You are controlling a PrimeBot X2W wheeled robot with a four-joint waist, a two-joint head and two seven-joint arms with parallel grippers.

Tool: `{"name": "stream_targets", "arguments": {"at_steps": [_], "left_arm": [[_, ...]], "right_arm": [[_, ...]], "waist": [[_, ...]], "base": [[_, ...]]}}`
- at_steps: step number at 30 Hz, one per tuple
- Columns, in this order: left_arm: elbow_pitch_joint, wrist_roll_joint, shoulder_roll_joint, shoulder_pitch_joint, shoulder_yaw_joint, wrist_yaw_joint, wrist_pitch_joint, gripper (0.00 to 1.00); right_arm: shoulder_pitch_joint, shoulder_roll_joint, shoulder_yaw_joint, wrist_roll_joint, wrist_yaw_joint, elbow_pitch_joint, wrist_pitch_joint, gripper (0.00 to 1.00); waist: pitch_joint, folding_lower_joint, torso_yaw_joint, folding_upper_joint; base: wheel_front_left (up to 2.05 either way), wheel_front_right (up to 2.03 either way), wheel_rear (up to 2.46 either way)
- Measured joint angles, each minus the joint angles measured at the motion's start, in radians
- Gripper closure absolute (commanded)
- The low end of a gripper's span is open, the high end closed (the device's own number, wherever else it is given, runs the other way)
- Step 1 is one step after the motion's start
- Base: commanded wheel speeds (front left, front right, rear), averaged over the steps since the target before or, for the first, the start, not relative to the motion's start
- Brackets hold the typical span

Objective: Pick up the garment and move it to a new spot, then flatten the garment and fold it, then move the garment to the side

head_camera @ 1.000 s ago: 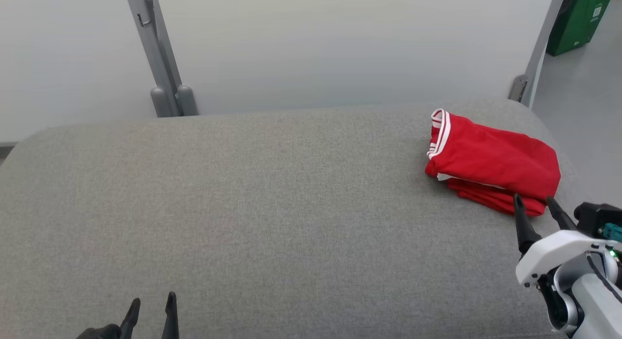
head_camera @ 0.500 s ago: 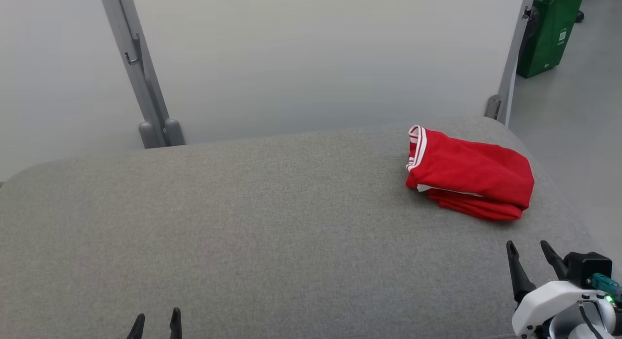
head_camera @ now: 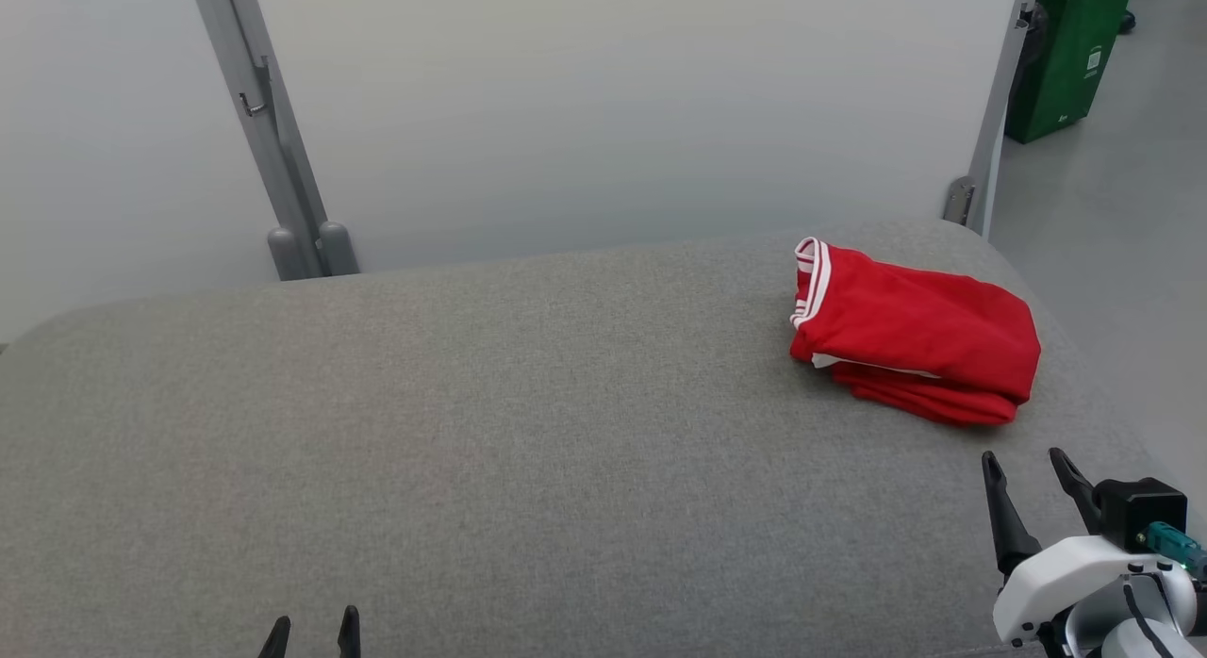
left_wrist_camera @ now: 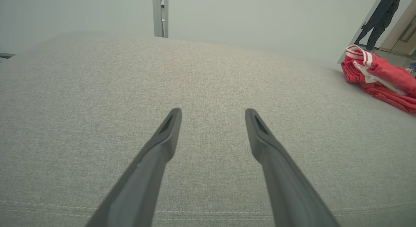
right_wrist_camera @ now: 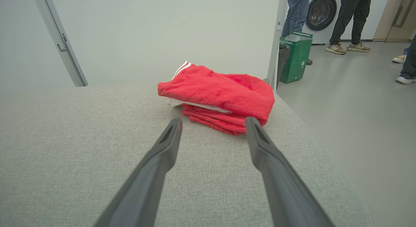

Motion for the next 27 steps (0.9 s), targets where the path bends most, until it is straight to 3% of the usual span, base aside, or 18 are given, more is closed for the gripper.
{"name": "stream_targets", "arguments": {"at_steps": [27], "left_arm": [[0.025,0.006,0.005,-0.035,0.025,-0.009,0.0,0.0]], "right_arm": [[0.0,0.037,-0.03,-0.031,0.0,-0.008,0.0,0.0]], "waist": [[0.061,0.0,0.073,0.0]], "base": [[0.0,0.0,0.0]]}}
